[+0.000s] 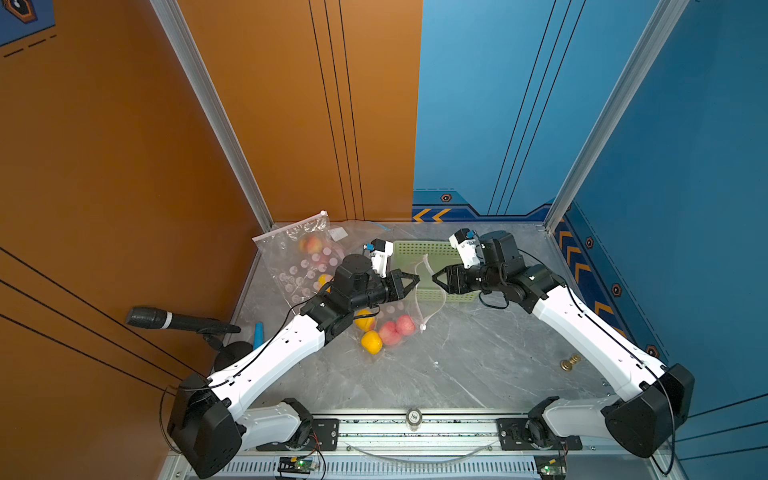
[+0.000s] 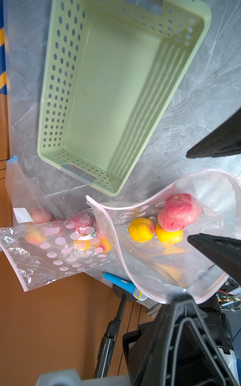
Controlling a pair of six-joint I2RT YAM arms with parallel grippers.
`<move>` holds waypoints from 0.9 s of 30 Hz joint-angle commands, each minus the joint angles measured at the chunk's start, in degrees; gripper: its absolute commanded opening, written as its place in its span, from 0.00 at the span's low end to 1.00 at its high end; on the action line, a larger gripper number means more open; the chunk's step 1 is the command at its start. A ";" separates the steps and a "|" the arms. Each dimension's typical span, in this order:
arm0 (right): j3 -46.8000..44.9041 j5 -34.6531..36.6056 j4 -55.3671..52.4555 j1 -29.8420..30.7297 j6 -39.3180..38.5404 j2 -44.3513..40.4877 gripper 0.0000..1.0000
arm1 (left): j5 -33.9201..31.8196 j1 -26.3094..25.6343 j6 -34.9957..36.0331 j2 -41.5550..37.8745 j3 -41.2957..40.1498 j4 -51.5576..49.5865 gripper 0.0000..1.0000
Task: Place the peach in a zip-top bag and seal the zipper
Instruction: Adjust the zipper food storage bag at the center of the board.
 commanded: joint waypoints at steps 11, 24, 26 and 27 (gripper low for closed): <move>1.46 -1.74 -0.28 2.29 -1.82 4.63 0.16 | 6.47 0.88 6.86 0.11 5.29 -4.93 0.00; 4.19 3.12 -8.51 5.87 14.52 -0.20 0.00 | -0.38 3.18 17.86 -6.82 0.00 -5.37 0.30; 5.09 3.63 -9.98 5.77 17.36 -0.25 0.00 | -3.73 2.70 22.00 -10.72 -3.98 -3.48 0.45; 5.56 3.86 -10.79 5.67 18.59 -0.29 0.00 | -5.71 2.29 24.07 -13.07 -6.33 -2.63 0.52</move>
